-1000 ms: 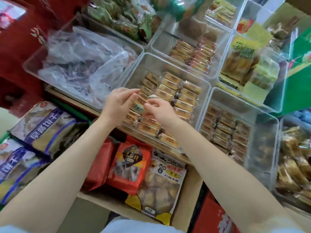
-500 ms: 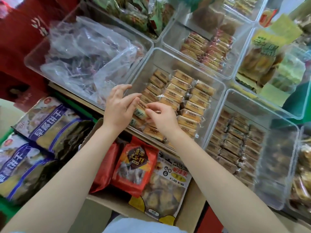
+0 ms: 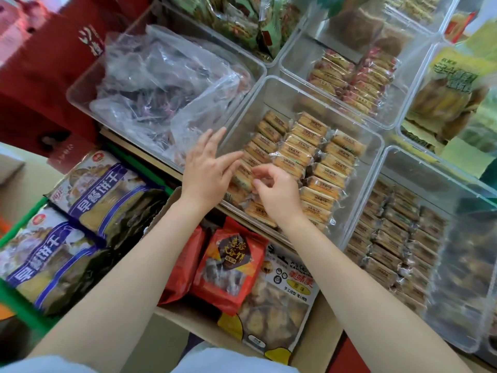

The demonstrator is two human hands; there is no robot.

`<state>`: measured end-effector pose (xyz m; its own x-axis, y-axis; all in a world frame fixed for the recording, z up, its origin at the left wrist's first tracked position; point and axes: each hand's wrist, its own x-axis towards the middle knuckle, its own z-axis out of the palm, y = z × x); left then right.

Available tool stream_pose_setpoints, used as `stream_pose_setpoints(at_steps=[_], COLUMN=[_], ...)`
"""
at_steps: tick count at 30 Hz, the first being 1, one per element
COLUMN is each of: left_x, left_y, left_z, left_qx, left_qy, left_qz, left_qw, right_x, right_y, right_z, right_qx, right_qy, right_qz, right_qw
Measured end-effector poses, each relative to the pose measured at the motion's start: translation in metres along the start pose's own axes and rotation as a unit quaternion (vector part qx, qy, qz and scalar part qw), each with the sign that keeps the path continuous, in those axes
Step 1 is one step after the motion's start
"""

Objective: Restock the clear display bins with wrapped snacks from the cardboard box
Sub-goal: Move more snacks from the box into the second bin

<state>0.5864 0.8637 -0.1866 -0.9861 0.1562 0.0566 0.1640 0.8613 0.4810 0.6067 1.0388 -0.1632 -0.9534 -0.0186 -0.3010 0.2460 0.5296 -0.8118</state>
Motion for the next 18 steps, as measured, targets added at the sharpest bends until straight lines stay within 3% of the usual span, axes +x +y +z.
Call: stream_pose_setpoints(at_steps=[7,10,12,15,18], left_x=[-0.002,-0.004,-0.009,-0.022,-0.030], left_y=[0.009,0.012,0.014,0.012,0.008], left_z=[-0.001,0.002,0.007,0.012,0.010], left_qx=[0.078,0.126,0.124,0.112,0.123], left_qy=[-0.037,-0.013,-0.002,0.002,-0.018], left_qz=[-0.028,0.031,0.085,0.098,0.107], left_qw=[0.996,0.991,0.989,0.989,0.986], right_x=[-0.002,0.006,0.011,0.014,0.006], right_y=[-0.008,-0.013,-0.015,-0.011,0.000], right_z=[0.001,0.002,0.004,0.005,-0.002], right_qx=[-0.079,-0.127,-0.187,-0.287,-0.276], right_qy=[-0.022,-0.067,-0.077,-0.085,-0.097], right_qz=[-0.012,-0.002,-0.043,-0.115,-0.145], right_qw=[0.997,0.990,0.978,0.947,0.945])
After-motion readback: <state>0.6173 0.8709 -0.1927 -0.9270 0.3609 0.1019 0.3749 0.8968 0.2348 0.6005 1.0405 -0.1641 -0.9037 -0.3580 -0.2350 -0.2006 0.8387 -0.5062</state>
